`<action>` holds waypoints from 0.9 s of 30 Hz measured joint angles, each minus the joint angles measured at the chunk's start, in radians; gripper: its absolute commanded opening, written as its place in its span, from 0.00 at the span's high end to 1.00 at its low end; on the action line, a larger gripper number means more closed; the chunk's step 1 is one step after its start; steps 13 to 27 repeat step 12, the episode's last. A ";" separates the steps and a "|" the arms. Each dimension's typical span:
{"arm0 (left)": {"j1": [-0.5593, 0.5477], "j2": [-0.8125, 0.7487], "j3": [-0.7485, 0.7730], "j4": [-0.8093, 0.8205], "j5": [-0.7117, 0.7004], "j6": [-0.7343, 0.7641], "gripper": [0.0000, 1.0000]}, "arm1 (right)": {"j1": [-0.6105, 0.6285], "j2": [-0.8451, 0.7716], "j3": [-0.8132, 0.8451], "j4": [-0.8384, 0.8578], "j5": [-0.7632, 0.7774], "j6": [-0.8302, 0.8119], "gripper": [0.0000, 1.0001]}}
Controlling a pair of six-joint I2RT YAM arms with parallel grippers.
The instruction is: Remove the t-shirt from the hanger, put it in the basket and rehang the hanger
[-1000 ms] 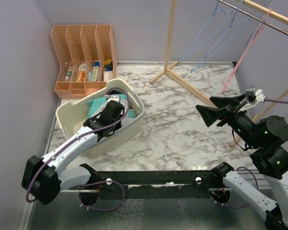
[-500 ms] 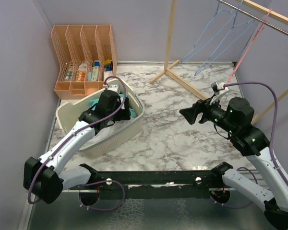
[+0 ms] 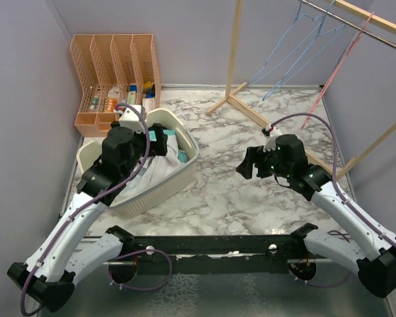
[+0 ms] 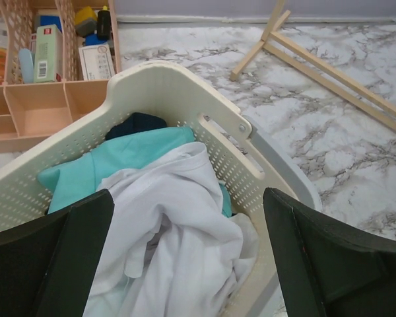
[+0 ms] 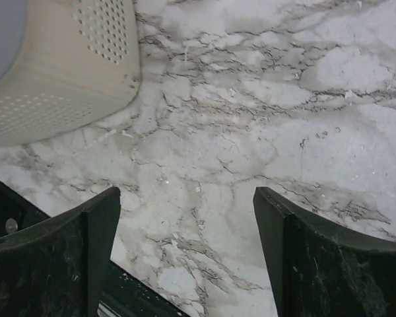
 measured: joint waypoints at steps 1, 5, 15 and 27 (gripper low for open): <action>0.000 -0.027 -0.020 0.009 -0.005 0.010 0.01 | 0.000 0.006 -0.019 0.002 0.010 0.006 0.18; 0.000 -0.122 -0.106 0.038 -0.044 0.042 0.01 | 0.000 -0.004 -0.083 0.042 0.059 0.031 0.18; 0.000 -0.306 -0.303 0.064 -0.111 0.054 0.01 | 0.000 -0.016 -0.108 0.108 0.125 0.044 0.22; 0.000 -0.306 -0.303 0.064 -0.111 0.054 0.01 | 0.000 -0.016 -0.108 0.108 0.125 0.044 0.22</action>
